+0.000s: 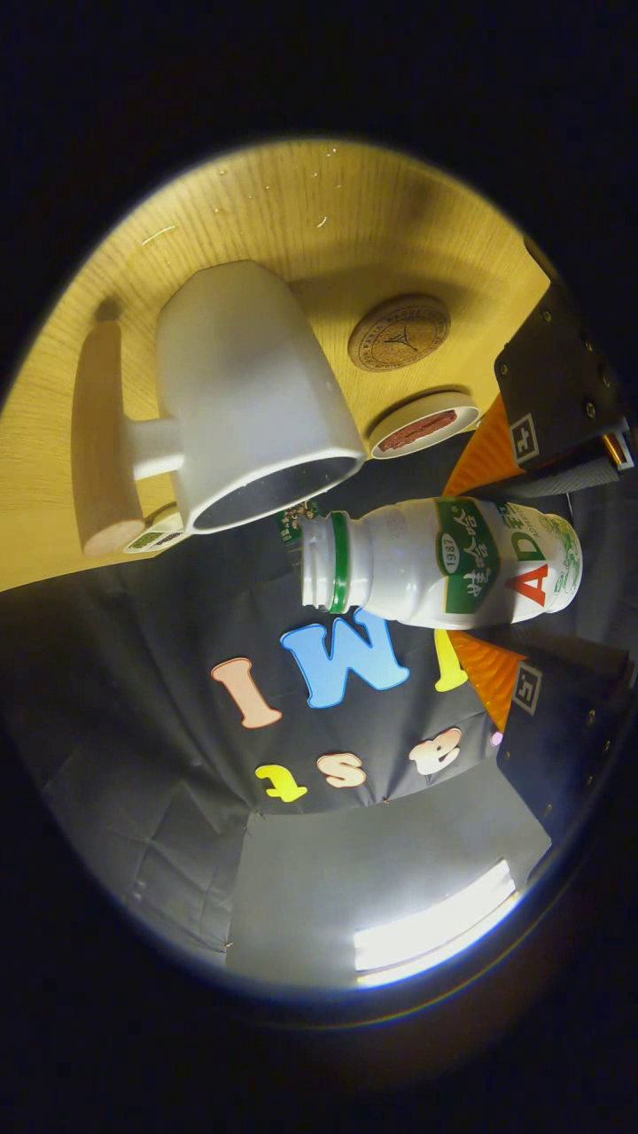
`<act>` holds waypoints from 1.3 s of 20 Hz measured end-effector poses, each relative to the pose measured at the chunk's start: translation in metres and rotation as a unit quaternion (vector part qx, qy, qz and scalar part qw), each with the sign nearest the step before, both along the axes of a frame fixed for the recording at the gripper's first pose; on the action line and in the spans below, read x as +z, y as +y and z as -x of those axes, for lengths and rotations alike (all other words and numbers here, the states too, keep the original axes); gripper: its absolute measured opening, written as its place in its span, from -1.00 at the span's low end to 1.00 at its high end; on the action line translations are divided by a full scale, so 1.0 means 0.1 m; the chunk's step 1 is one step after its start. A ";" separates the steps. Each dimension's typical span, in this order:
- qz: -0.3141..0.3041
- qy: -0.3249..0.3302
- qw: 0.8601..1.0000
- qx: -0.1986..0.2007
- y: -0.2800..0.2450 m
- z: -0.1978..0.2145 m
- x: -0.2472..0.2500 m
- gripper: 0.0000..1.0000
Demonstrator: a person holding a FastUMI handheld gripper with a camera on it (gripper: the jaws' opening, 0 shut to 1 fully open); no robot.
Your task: Take the bottle from table, then pour the juice into the cup, finally place the bottle on the coaster
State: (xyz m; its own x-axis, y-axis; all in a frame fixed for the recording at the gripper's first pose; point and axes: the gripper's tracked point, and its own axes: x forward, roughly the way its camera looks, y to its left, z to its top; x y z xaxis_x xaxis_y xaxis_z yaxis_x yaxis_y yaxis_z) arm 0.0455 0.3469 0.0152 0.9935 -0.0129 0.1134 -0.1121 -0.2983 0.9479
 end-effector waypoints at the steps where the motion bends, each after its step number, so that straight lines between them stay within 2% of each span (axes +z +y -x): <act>1: 0.001 0.000 1.000 0.000 0.00 0.01 -0.01 0.32; 6: 0.007 0.002 1.000 -0.004 -0.03 0.01 -0.04 0.32; 15: 0.119 0.042 0.992 -0.013 -0.11 -0.07 -0.22 0.32; 21: 0.243 0.062 0.968 -0.015 -0.09 -0.08 -0.27 0.32; 26: 0.400 0.083 0.912 -0.026 -0.10 -0.13 -0.30 0.32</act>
State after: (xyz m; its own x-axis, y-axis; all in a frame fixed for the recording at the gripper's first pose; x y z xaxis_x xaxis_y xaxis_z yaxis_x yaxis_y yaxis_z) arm 0.0584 0.3367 -0.0152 0.9983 -0.0394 -0.0438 0.0577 0.4991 0.8646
